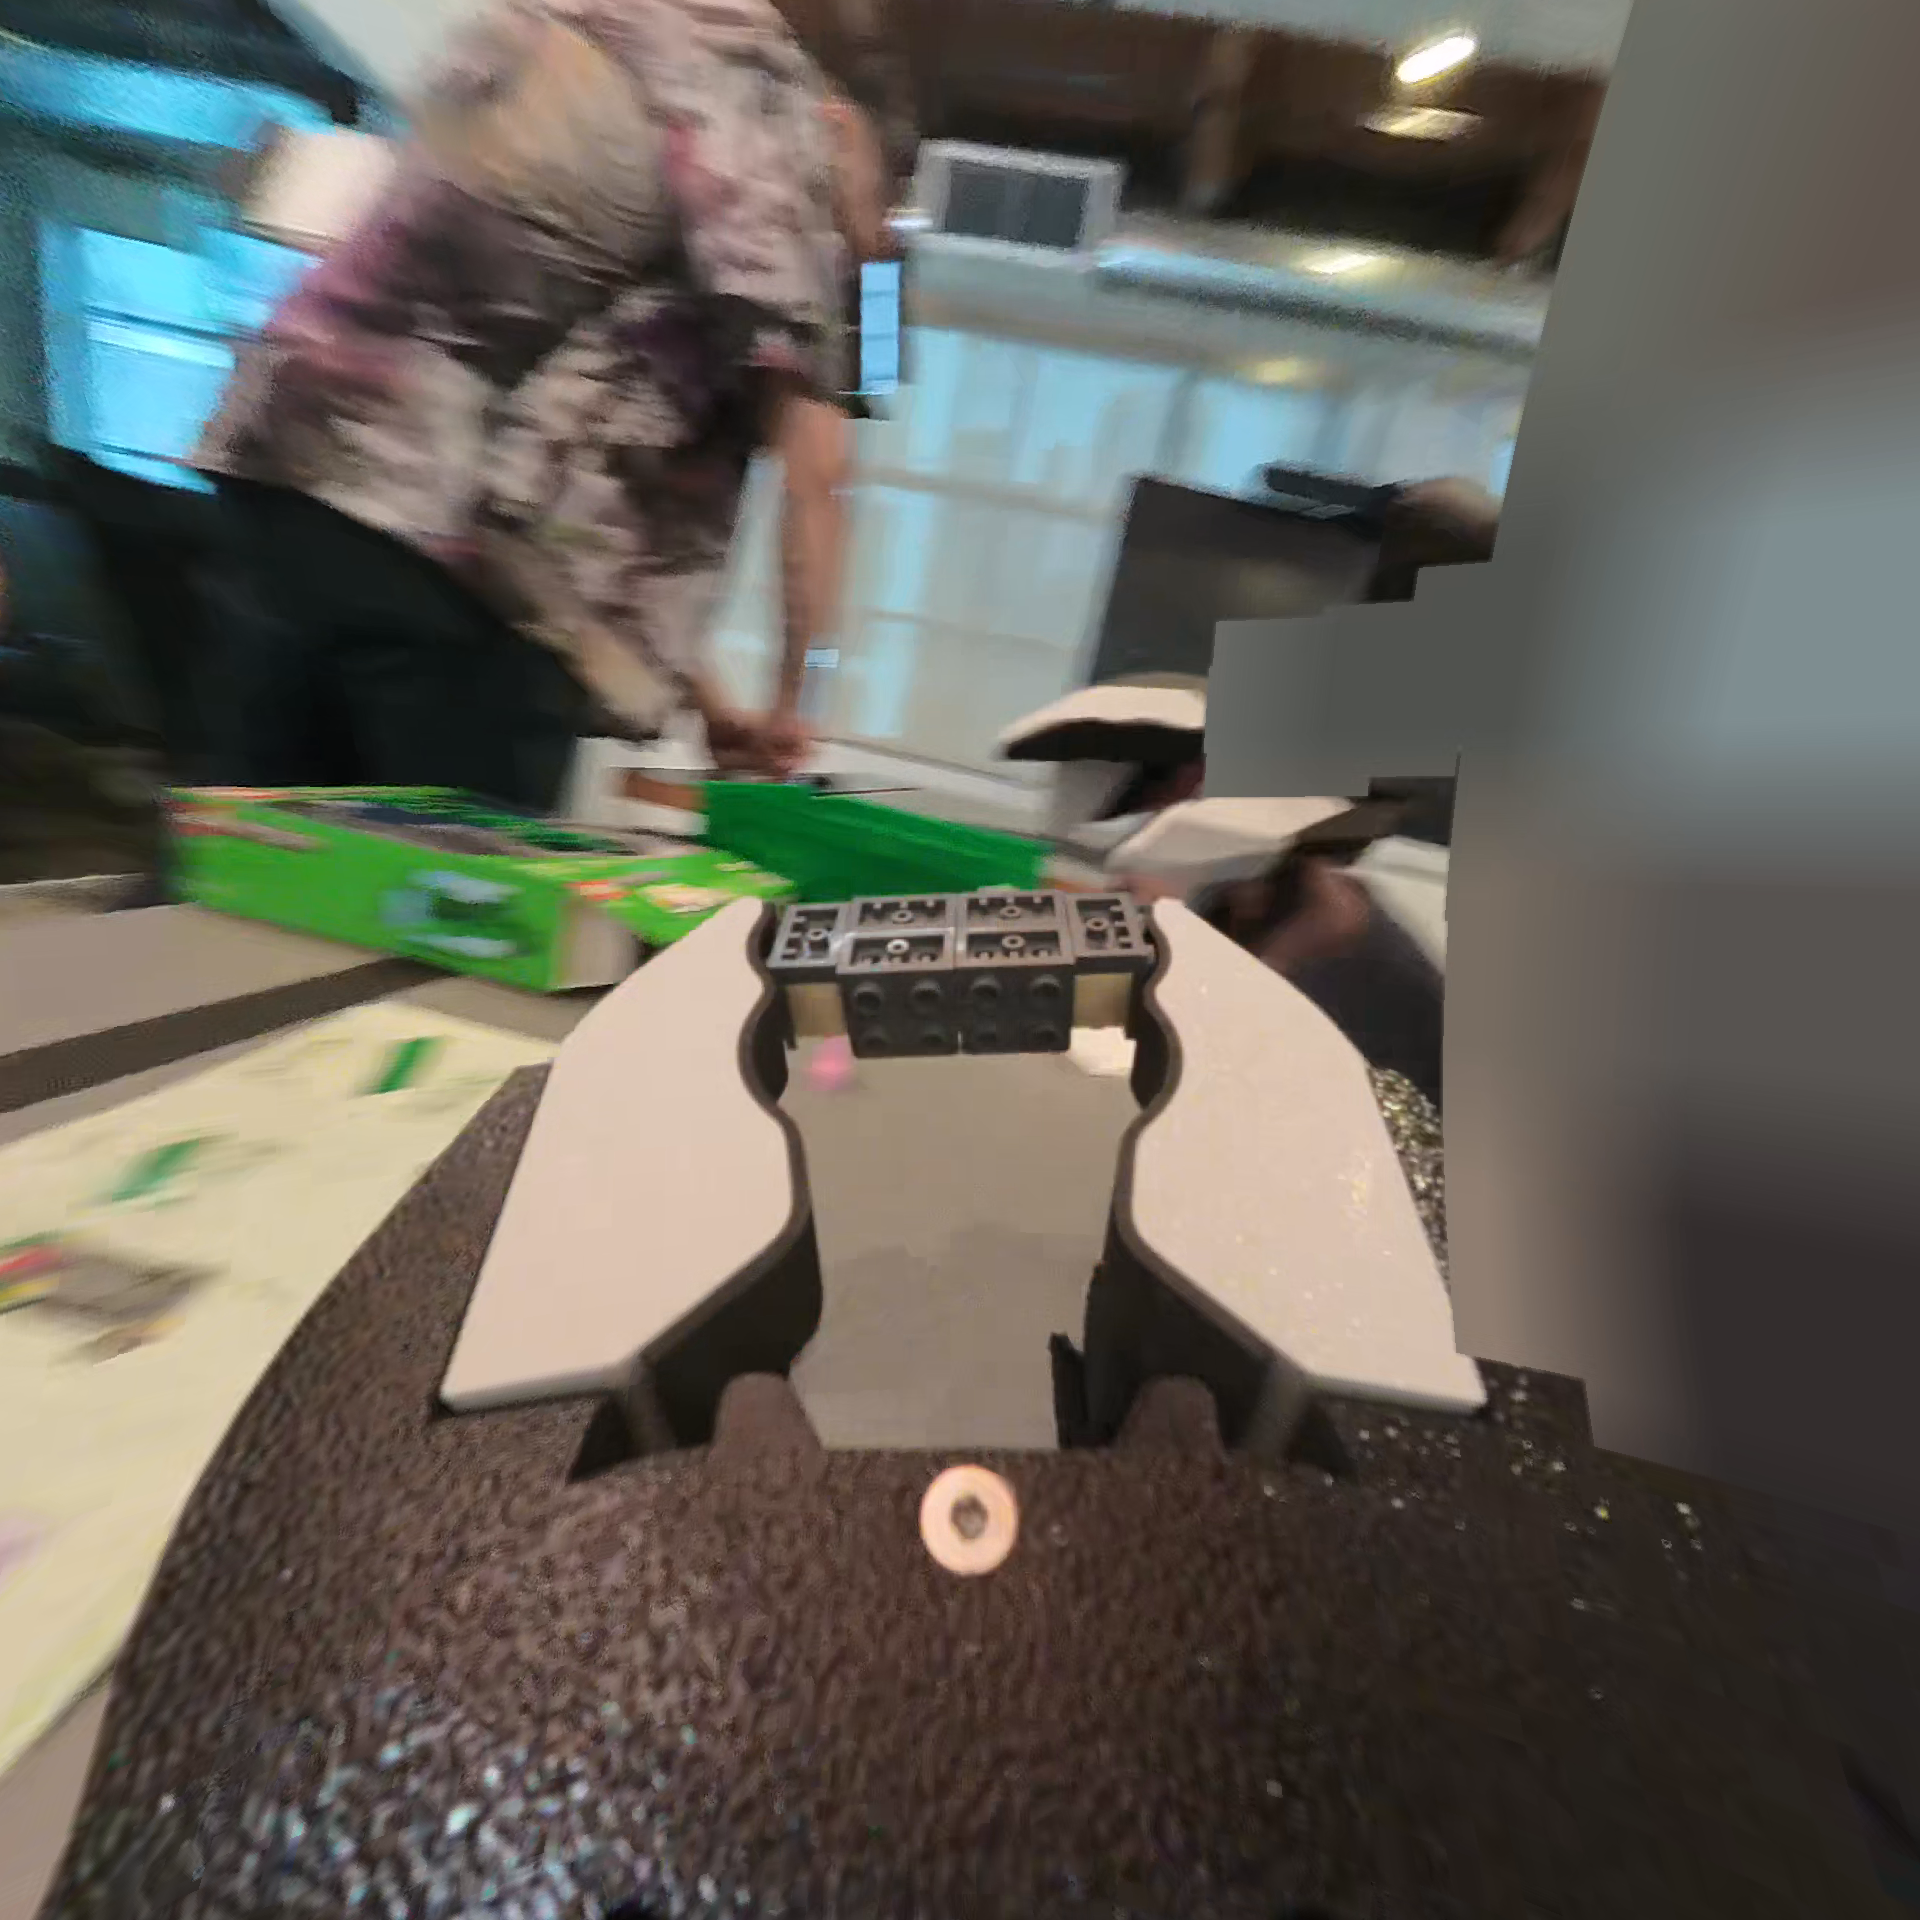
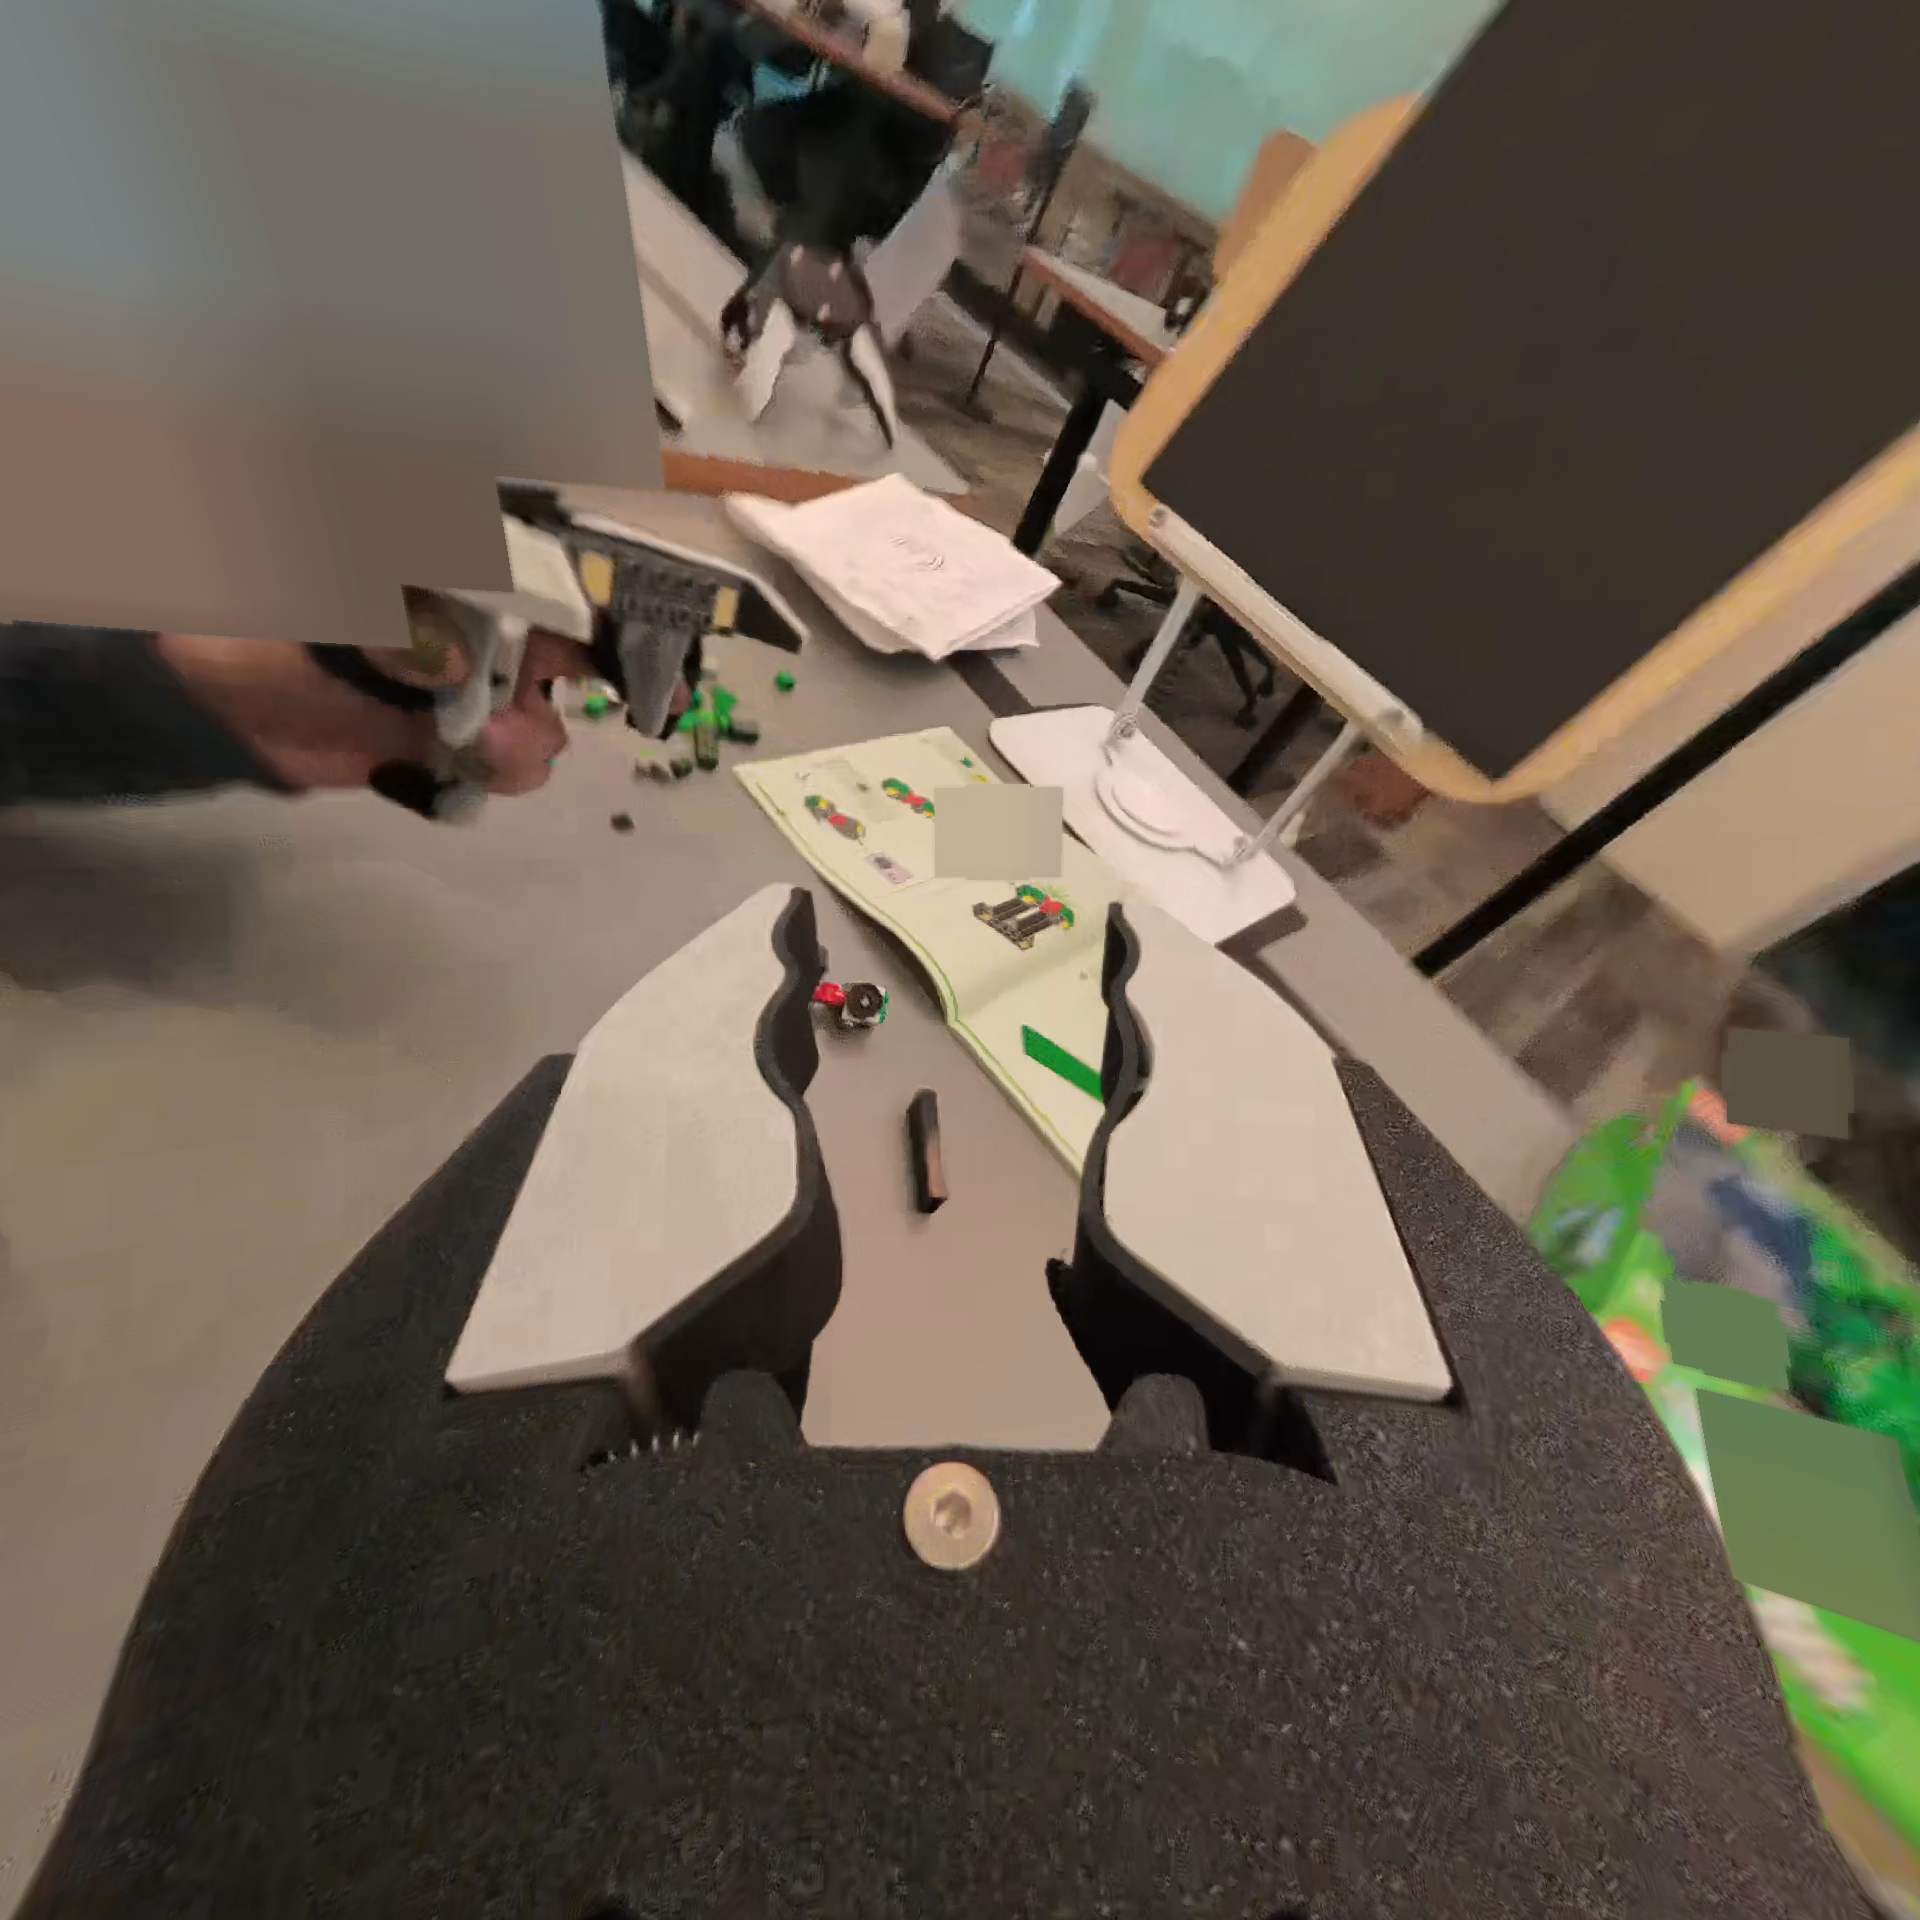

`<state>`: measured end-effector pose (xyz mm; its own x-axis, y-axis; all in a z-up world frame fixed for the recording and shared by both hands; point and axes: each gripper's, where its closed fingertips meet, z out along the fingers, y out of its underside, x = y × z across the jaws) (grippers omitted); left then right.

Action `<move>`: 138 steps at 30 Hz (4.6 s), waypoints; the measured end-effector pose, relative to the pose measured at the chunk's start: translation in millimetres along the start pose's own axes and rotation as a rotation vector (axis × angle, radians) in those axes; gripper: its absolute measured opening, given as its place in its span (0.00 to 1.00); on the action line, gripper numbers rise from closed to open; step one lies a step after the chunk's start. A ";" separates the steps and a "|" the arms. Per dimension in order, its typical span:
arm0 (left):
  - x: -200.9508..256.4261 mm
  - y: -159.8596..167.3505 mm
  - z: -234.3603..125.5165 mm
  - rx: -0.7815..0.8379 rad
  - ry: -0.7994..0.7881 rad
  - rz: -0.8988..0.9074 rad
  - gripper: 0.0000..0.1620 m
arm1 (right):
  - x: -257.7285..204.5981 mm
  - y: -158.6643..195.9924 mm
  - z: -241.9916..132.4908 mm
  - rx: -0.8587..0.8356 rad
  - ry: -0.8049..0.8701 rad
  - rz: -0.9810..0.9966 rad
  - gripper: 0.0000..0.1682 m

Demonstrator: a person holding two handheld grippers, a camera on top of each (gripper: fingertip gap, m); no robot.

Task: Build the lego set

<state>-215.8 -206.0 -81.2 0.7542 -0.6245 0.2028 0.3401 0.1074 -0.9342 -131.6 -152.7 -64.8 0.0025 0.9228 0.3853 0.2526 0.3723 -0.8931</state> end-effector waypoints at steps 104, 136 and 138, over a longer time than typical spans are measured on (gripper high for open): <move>-45.7 83.8 20.7 -0.281 -0.369 0.222 0.36 | 11.4 107.3 68.6 0.193 -0.030 -0.183 0.05; -41.2 63.7 27.6 -0.079 -0.325 0.224 0.10 | -0.2 103.9 54.0 0.262 -0.113 -0.200 0.13; -42.2 65.5 24.4 -0.111 -0.336 0.264 0.10 | 0.6 114.4 53.4 0.205 -0.172 -0.166 0.13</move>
<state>-211.6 -153.8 -143.8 0.9541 -0.2988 0.0199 0.0625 0.1339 -0.9890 -154.4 -104.2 -179.1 -0.1901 0.8448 0.5003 0.0353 0.5151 -0.8564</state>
